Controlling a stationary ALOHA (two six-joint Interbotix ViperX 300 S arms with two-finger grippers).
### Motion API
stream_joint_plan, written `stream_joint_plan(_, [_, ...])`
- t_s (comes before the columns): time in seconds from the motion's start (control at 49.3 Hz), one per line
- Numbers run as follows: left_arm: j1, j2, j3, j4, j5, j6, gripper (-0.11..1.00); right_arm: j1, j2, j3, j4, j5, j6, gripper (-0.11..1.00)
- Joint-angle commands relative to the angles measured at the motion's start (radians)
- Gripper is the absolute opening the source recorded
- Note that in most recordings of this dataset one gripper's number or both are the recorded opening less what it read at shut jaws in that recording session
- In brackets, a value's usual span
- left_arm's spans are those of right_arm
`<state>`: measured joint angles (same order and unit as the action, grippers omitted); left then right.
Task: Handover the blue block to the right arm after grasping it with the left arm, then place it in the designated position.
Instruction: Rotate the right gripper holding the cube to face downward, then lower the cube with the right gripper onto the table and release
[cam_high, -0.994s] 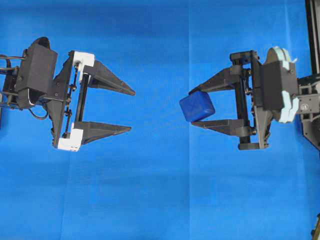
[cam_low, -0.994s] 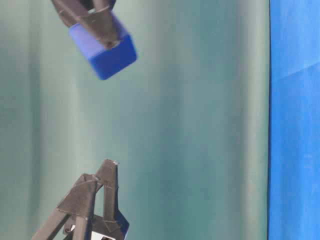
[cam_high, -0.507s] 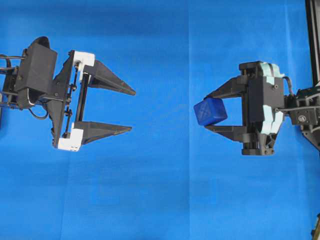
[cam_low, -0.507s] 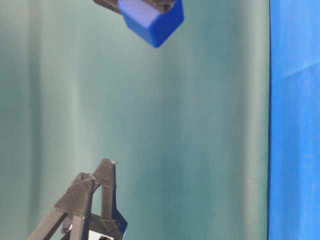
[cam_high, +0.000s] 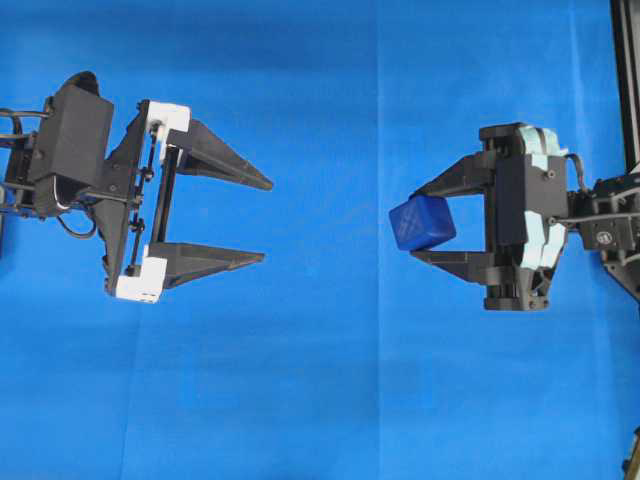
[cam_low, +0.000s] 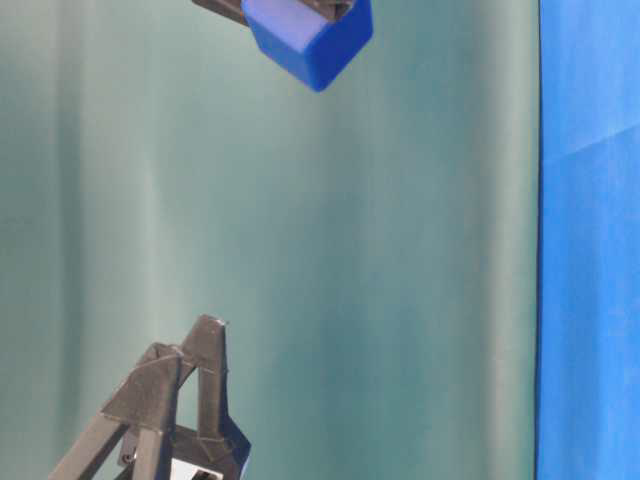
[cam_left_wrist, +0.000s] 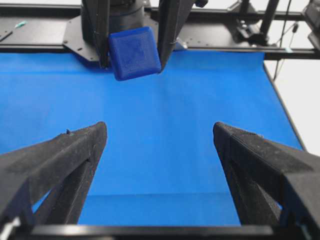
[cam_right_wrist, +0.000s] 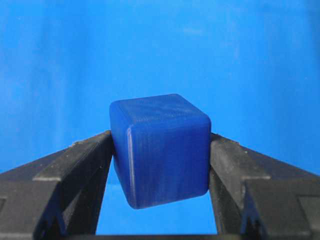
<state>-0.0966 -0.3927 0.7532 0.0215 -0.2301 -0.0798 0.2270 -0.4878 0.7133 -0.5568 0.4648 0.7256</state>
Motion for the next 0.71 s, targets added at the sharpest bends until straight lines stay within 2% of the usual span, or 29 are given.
stream_joint_plan(0.0, [-0.002,-0.009,-0.026,-0.002,-0.009,0.002,0.91,0.003,-0.012,-0.011,-0.003,-0.002,0.0,0.49])
stream_joint_plan(0.385, [-0.002,-0.008,-0.025,-0.002,-0.009,0.002,0.91,0.003,0.011,-0.009,-0.002,-0.011,0.002,0.49])
stream_joint_plan(0.69, [-0.002,-0.008,-0.025,-0.002,-0.009,0.002,0.91,0.002,0.129,-0.005,-0.003,-0.124,0.003,0.49])
